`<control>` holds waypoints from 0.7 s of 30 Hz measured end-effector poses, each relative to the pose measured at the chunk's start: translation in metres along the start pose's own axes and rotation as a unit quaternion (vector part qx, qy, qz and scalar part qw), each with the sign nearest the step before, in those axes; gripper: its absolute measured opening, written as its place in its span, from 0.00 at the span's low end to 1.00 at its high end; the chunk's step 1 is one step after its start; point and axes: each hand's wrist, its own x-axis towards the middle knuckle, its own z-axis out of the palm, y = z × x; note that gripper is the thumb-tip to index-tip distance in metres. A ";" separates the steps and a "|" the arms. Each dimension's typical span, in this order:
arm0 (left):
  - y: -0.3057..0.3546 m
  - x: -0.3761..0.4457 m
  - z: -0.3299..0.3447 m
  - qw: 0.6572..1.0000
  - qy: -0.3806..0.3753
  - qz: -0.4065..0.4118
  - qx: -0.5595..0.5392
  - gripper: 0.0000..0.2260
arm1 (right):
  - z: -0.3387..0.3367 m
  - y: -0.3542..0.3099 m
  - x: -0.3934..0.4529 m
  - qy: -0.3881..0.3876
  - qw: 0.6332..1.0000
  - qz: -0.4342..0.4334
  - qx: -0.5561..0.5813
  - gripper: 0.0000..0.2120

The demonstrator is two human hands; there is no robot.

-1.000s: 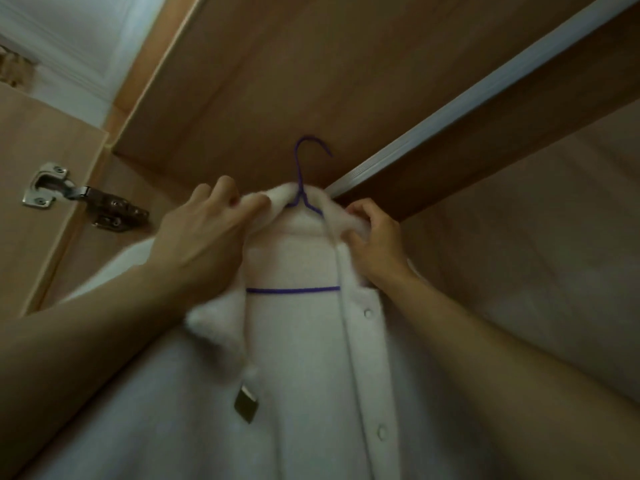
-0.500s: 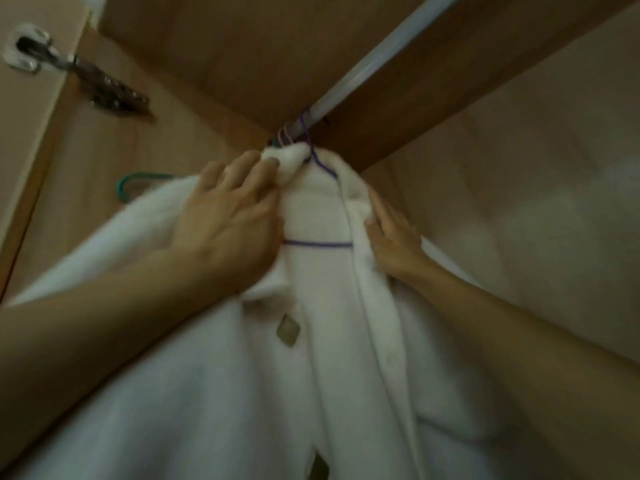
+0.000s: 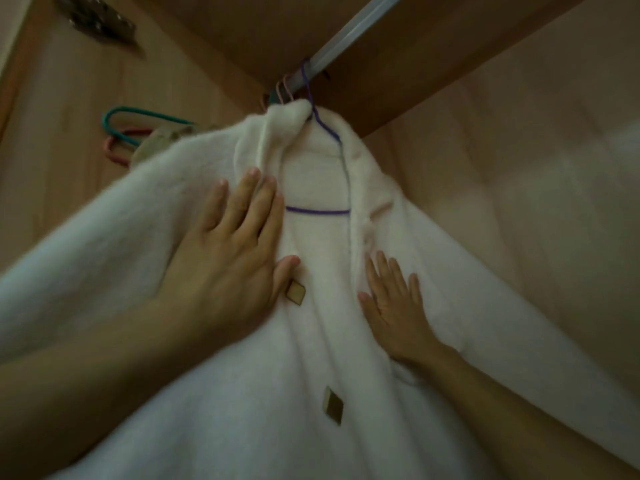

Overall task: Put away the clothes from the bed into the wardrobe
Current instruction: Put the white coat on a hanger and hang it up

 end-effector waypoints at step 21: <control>0.061 -0.118 -0.086 0.960 -0.246 0.127 -0.033 0.51 | -0.051 0.017 -0.135 -0.239 0.968 0.077 -0.016 0.45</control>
